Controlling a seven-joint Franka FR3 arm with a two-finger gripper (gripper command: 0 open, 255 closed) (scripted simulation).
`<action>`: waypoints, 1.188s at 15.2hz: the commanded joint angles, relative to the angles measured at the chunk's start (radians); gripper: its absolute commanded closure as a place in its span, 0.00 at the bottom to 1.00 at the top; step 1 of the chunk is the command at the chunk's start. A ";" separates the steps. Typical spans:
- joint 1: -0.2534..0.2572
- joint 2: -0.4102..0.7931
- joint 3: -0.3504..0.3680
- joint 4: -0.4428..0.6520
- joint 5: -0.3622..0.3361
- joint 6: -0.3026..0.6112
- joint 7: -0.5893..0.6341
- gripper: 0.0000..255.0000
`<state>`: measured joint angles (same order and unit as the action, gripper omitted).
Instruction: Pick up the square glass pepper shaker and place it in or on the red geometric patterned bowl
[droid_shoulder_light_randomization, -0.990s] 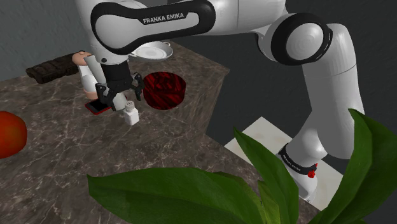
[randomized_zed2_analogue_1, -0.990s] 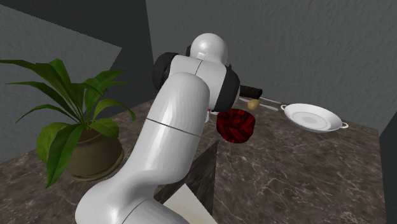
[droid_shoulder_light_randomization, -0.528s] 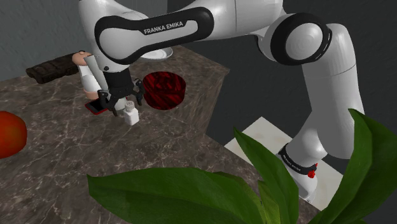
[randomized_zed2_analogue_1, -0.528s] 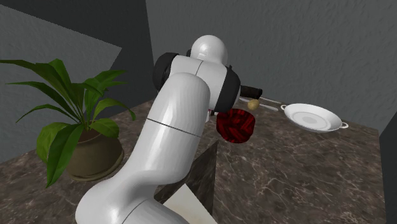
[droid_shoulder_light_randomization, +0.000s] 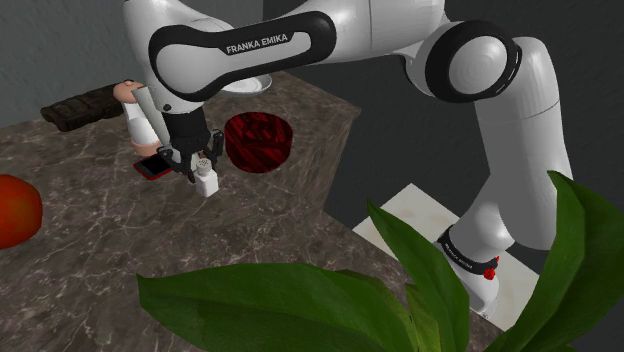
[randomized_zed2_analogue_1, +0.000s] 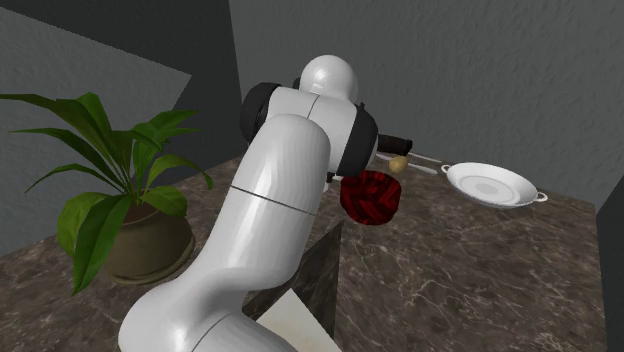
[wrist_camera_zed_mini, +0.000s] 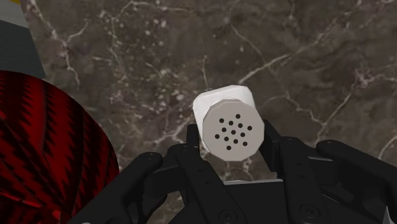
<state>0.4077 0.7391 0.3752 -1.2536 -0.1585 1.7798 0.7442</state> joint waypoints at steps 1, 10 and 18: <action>0.000 0.000 0.000 0.000 0.000 0.000 0.000 1.00; 0.001 -0.015 0.003 0.030 0.005 -0.044 0.000 1.00; 0.009 -0.033 0.008 0.109 0.011 -0.139 -0.001 1.00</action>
<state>0.4164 0.7114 0.3827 -1.1529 -0.1489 1.6542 0.7436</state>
